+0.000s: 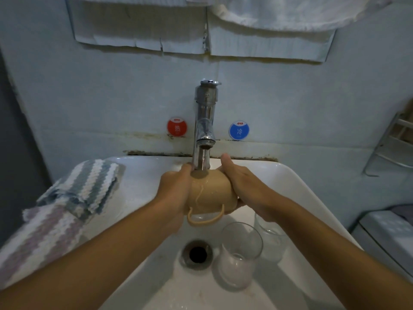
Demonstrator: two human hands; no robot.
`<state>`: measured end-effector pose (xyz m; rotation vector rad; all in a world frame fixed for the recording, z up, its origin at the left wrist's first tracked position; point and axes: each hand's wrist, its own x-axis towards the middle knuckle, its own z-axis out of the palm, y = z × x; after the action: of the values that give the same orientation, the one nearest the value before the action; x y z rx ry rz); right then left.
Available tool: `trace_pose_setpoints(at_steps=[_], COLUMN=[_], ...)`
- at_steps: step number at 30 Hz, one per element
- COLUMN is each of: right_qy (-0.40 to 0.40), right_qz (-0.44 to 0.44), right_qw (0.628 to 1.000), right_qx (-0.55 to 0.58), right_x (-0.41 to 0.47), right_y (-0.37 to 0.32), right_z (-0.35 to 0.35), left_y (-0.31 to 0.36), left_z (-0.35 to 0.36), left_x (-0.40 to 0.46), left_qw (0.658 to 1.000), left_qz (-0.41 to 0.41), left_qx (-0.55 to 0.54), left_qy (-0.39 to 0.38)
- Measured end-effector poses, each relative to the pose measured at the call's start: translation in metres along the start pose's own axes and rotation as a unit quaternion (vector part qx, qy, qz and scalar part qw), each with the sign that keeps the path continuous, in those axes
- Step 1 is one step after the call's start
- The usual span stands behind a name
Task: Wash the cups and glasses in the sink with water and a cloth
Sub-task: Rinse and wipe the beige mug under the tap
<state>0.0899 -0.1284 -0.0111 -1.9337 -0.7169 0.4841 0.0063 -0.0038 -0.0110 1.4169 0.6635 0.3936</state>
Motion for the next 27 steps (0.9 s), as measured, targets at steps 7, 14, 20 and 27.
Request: trace_pose_setpoints(at_steps=[7, 14, 20, 27], right_qy=[0.104, 0.018, -0.006, 0.018], right_qz=[0.054, -0.023, -0.128, -0.147], right_qw=[0.993, 0.999, 0.991, 0.987], right_qx=[0.021, 0.032, 0.033, 0.057], right_x=[0.005, -0.001, -0.003, 0.001], right_y=[-0.002, -0.005, -0.005, 0.001], right_z=[0.007, 0.015, 0.018, 0.016], left_y=[0.002, -0.002, -0.001, -0.001], left_z=[-0.003, -0.007, -0.024, -0.025], left_x=[0.005, 0.006, 0.02, 0.02], left_qw=[0.999, 0.998, 0.989, 0.982], left_qz=[-0.03, -0.022, -0.105, -0.158], left_qx=[-0.016, -0.03, -0.087, -0.1], left_qy=[-0.004, 0.048, 0.055, 0.022])
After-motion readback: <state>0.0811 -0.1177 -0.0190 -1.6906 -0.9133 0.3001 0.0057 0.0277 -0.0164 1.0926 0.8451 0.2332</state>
